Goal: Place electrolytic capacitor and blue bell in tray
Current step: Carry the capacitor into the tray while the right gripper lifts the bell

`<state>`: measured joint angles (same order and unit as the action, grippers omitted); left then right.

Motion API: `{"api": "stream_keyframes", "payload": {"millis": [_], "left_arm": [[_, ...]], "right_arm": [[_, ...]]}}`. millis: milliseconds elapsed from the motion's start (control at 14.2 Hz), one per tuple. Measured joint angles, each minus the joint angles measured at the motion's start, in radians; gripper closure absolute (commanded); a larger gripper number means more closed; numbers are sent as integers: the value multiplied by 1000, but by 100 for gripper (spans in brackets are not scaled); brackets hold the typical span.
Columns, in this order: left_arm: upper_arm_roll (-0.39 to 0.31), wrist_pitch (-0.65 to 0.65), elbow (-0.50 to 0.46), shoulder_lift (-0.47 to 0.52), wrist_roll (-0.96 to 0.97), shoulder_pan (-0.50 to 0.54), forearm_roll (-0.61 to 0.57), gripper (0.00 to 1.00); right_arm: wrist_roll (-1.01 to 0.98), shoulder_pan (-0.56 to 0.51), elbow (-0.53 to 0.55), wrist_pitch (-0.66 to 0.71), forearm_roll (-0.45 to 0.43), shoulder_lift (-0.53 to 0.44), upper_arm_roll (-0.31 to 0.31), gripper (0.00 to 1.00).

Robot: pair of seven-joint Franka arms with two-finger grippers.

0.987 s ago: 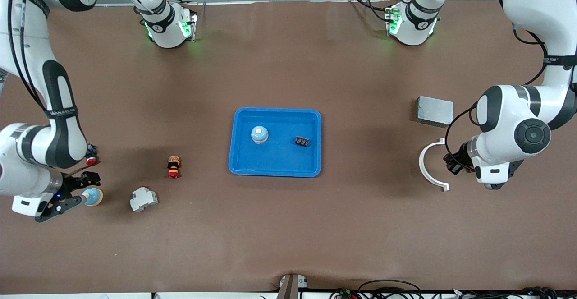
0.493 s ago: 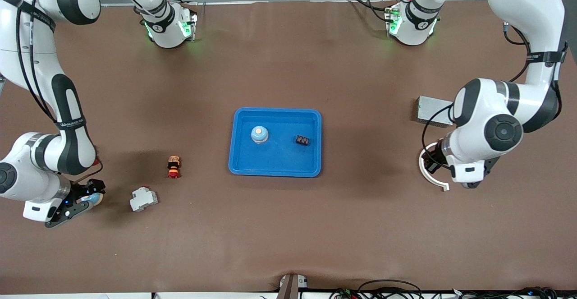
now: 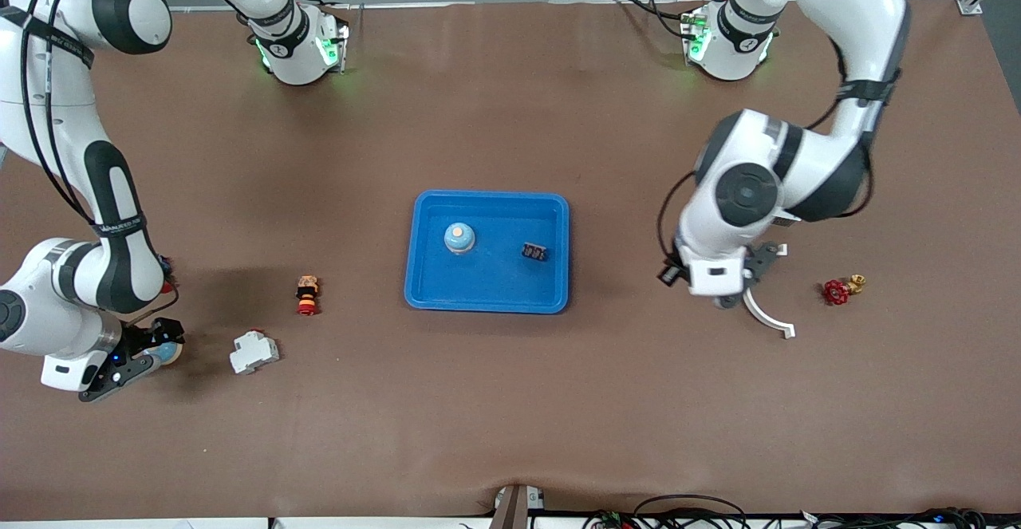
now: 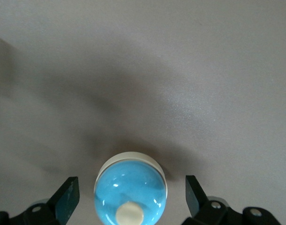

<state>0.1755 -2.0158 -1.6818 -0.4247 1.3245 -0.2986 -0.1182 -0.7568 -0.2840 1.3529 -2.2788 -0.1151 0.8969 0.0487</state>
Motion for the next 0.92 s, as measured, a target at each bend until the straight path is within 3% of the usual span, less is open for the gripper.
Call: {"api": "stream_keyframes", "payload": {"millis": [70,141,211,282,705,916], "left_arm": [[1,-32,-1,-12,42,-32,0,100],[2,-71,-1,-31,98,-67,0,100],[2,-114,3,-57,159,-101,0,100],[2,-151,18,-90,219,-134,0,100],[2,-208,170,-245,440,-239,-1,100],[2,-284,184,-280,519,-257,-1,100]], "right_arm": [[0,-2,0,-3,1,2,0,0],[-1,-3,-1,-3,2,3,0,32],[-5,-3,-2,-3,2,3,0,91],[-13,-5,-3,-3,3,3,0,100],[-19,-11,-14,8,19,0,6,100],[60,10,-62,241,34,-39,30,100]]}}
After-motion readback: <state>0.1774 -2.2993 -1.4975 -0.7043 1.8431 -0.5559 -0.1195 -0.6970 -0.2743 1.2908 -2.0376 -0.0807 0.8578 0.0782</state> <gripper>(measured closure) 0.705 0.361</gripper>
